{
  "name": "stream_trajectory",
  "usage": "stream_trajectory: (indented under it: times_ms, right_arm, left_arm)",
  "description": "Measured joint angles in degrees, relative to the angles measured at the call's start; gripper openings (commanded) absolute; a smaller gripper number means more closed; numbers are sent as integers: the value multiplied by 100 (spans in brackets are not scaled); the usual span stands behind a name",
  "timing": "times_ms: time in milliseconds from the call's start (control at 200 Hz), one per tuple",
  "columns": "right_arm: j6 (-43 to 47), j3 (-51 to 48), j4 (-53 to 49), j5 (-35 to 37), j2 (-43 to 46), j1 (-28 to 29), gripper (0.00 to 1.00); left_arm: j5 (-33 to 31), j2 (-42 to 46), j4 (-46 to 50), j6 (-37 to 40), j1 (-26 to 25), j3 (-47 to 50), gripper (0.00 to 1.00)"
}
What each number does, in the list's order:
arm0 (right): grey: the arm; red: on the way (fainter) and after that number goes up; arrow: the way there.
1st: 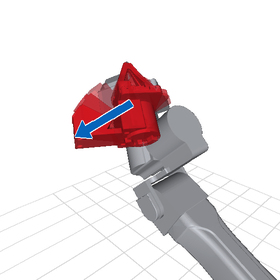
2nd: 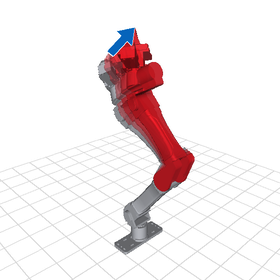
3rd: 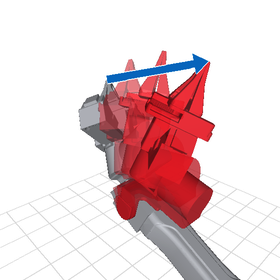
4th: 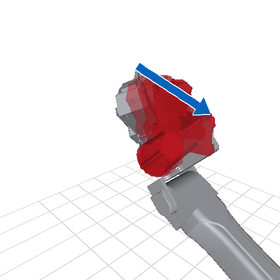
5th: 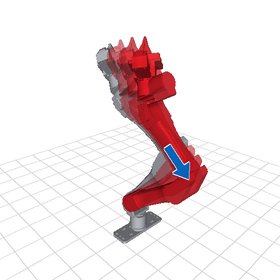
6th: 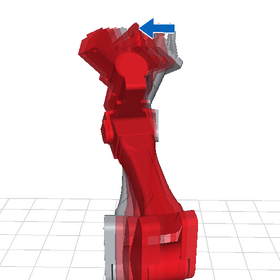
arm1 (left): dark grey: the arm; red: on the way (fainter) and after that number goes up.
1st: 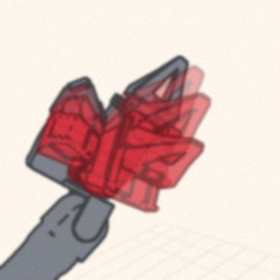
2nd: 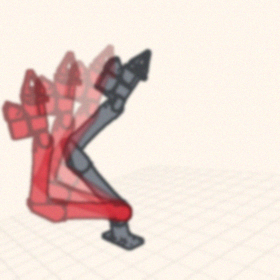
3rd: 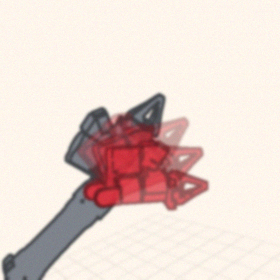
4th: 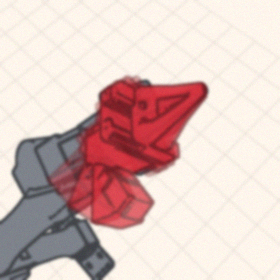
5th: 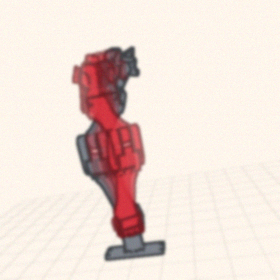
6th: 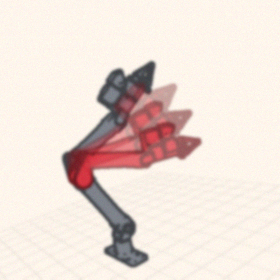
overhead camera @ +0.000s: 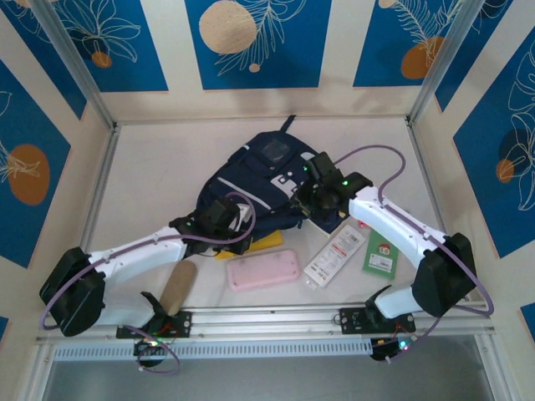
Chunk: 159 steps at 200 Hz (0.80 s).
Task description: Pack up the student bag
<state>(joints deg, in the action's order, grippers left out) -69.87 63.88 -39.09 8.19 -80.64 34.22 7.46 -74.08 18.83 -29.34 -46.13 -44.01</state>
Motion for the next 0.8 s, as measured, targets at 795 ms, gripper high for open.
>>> stream_trajectory:
  times_ms: [795]
  right_arm:
    - [-2026, -1104, 2197, -804, -39, 627, 47]
  left_arm:
    - [210, 197, -256, 275, -28, 138, 0]
